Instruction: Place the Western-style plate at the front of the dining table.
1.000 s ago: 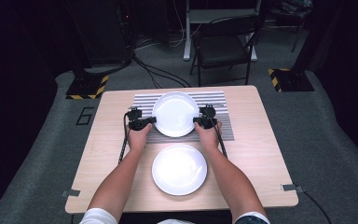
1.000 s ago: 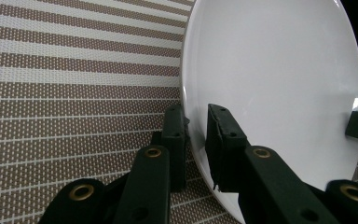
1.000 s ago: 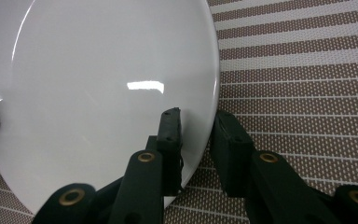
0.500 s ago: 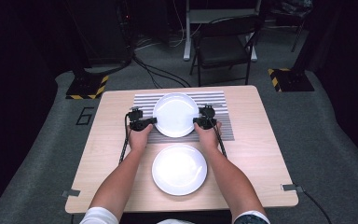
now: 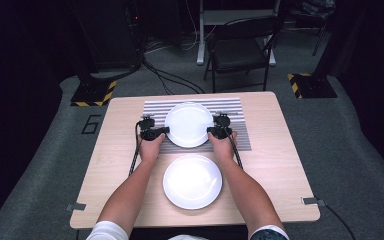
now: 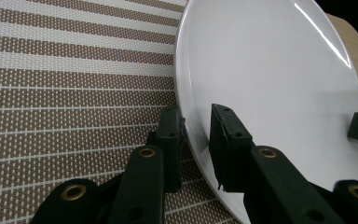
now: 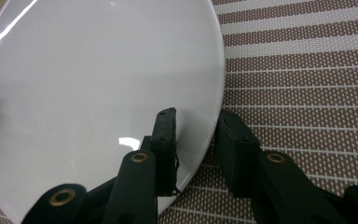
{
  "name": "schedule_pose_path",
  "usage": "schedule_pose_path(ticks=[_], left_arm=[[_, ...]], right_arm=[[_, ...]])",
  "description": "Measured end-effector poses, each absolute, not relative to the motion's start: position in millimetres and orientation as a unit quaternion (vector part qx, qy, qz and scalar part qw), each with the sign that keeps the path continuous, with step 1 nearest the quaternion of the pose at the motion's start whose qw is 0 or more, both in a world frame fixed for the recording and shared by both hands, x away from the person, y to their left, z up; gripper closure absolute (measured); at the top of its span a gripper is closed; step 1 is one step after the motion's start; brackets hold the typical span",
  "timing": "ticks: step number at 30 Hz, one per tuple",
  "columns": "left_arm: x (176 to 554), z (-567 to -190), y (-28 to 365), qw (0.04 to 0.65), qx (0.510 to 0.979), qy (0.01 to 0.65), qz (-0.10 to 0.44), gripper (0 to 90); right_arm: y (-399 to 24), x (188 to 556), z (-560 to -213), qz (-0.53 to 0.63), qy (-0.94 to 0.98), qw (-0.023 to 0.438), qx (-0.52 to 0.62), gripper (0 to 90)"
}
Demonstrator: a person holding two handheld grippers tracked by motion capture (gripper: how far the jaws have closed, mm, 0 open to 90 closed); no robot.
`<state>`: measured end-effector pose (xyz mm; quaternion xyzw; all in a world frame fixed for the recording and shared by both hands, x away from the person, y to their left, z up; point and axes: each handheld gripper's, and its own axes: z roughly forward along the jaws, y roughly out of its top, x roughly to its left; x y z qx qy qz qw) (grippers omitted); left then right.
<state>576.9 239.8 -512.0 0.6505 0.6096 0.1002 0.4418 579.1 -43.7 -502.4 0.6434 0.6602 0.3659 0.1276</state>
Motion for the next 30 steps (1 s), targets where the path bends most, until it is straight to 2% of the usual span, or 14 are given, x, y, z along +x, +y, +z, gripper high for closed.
schedule_pose_path(ticks=[23, 27, 30], left_arm=[[581.3, -515.2, 235.0, 0.425, 0.657, 0.615, 0.095, 69.9], [581.1, -515.5, 234.1, 0.413, 0.665, 0.613, 0.108, 67.8], [580.4, -512.4, 234.3, 0.417, 0.666, 0.607, 0.117, 69.3]], right_arm=[[-43.0, 580.3, -505.9, 0.355, 0.659, 0.117, 0.653, 66.1], [-43.5, 580.8, -506.4, 0.354, 0.66, 0.111, 0.653, 65.0], [-44.2, 580.5, -504.7, 0.352, 0.666, 0.134, 0.644, 68.4]])
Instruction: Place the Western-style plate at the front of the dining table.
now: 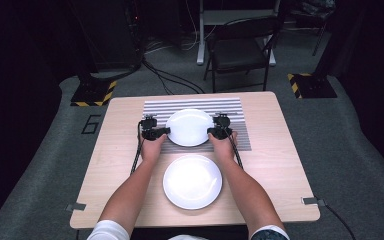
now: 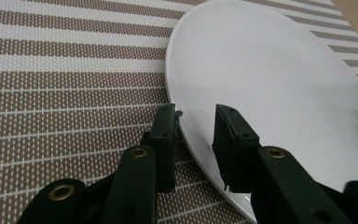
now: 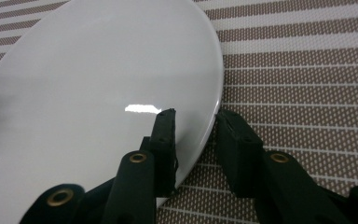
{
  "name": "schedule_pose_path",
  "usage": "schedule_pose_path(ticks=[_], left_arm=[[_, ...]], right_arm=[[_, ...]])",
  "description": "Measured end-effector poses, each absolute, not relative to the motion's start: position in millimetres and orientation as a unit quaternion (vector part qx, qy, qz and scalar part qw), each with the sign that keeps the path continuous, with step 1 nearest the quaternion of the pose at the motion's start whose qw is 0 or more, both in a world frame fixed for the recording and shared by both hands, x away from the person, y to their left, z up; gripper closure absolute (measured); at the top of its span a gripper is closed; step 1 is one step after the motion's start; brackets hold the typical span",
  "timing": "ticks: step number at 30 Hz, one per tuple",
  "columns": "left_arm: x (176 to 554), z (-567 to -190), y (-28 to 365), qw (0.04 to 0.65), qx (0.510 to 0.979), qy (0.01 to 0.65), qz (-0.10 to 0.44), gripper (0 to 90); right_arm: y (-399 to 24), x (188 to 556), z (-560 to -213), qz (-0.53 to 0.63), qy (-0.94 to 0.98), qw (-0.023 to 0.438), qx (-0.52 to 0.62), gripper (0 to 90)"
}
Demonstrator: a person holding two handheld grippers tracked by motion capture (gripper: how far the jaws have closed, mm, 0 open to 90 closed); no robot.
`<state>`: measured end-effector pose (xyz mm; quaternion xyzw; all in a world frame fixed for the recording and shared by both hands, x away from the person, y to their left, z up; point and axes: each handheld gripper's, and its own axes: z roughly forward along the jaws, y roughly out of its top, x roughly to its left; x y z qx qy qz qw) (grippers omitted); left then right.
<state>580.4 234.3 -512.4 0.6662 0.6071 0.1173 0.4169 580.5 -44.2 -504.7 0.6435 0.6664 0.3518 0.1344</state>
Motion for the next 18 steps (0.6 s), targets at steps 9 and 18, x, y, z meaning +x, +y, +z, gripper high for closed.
schedule_pose_path(ticks=[9, 18], left_arm=[[580.6, -510.5, 237.7, 0.423, 0.662, 0.609, 0.113, 68.3], [577.3, -514.1, 243.7, 0.422, 0.658, 0.615, 0.103, 64.8]], right_arm=[[-44.8, 579.6, -504.4, 0.352, 0.667, 0.13, 0.643, 66.5], [-47.1, 576.8, -500.7, 0.356, 0.671, 0.128, 0.638, 64.5]])
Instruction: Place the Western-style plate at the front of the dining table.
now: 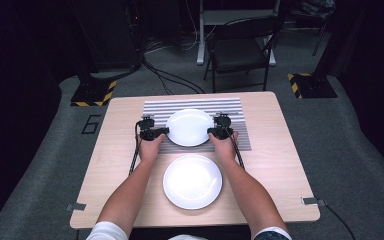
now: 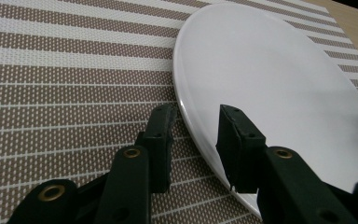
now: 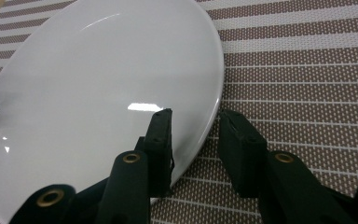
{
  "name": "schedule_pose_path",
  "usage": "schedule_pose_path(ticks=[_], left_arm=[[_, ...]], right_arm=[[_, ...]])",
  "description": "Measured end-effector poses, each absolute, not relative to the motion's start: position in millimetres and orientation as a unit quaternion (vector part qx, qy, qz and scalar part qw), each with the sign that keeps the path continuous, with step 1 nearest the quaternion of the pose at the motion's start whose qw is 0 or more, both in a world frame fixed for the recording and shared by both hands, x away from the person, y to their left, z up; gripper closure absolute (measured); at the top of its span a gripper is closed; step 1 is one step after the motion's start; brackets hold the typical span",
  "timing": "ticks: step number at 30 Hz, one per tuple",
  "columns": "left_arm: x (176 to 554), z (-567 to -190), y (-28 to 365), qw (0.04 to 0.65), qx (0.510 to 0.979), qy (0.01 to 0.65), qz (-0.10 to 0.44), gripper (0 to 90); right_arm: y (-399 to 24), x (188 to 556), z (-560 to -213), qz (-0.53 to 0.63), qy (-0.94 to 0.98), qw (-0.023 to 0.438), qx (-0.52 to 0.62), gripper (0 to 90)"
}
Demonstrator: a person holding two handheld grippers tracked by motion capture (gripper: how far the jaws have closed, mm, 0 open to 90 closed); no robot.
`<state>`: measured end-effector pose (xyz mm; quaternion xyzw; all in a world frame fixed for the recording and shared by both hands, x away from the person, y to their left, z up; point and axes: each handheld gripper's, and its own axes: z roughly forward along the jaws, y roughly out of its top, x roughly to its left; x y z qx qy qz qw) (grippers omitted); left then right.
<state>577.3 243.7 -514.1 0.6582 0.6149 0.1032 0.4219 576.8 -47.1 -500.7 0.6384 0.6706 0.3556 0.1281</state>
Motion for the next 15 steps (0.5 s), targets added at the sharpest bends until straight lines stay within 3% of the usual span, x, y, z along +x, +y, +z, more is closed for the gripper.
schedule_pose_path(ticks=[8, 15], left_arm=[[574.9, -508.4, 250.9, 0.425, 0.655, 0.616, 0.102, 58.1], [572.6, -504.5, 253.2, 0.425, 0.66, 0.61, 0.108, 53.0]], right_arm=[[-52.2, 573.0, -495.5, 0.356, 0.676, 0.126, 0.632, 57.7], [-53.4, 566.6, -493.8, 0.365, 0.685, 0.129, 0.617, 58.5]])
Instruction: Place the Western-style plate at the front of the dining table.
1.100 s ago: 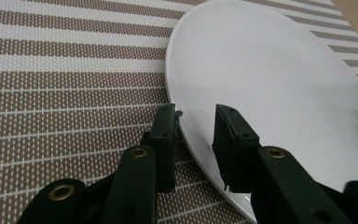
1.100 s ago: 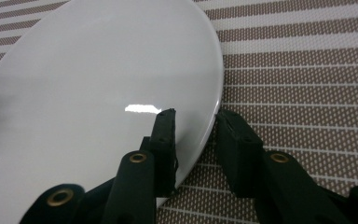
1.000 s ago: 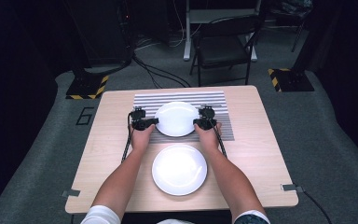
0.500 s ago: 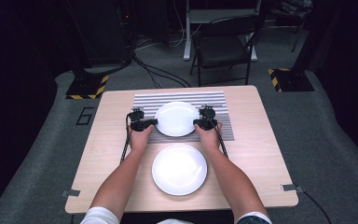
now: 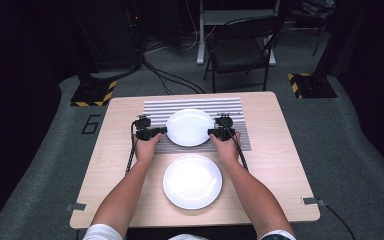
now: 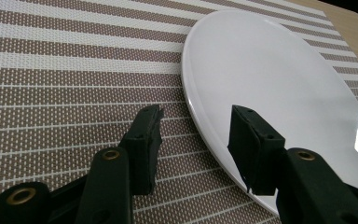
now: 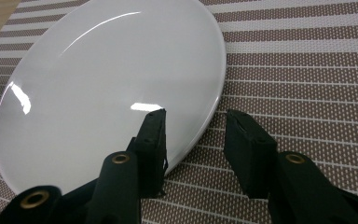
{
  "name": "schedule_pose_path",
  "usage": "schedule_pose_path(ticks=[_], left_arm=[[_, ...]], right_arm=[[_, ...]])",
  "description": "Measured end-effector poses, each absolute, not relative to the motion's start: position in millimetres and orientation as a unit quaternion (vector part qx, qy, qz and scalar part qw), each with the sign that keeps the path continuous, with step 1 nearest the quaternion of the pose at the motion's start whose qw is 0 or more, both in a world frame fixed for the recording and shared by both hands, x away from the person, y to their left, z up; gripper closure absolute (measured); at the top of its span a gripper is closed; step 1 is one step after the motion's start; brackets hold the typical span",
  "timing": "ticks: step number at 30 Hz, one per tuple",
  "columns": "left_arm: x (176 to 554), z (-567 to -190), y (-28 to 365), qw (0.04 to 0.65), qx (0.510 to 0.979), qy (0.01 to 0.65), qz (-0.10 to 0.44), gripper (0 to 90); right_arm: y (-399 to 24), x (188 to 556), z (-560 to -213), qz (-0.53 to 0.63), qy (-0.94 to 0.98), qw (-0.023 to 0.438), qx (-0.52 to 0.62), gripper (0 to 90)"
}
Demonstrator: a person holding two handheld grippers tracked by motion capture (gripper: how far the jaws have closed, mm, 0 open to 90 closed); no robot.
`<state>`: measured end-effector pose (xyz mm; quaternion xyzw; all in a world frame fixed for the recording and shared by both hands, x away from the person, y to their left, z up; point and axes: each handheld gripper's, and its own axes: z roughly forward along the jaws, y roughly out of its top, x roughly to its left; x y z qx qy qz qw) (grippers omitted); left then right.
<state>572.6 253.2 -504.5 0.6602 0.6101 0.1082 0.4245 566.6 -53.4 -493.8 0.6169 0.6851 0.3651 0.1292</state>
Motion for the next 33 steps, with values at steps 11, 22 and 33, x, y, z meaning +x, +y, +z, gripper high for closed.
schedule_pose_path(ticks=[11, 22, 33], left_arm=[[565.3, -498.8, 255.4, 0.426, 0.663, 0.604, 0.118, 50.5], [550.8, -483.8, 270.8, 0.43, 0.663, 0.599, 0.132, 47.7], [534.5, -465.8, 283.5, 0.439, 0.673, 0.579, 0.138, 45.6]], right_arm=[[-61.3, 556.0, -487.3, 0.378, 0.689, 0.142, 0.602, 57.8], [-66.7, 540.2, -468.2, 0.377, 0.707, 0.154, 0.578, 55.1], [-81.5, 521.8, -454.6, 0.396, 0.706, 0.14, 0.57, 52.0]])
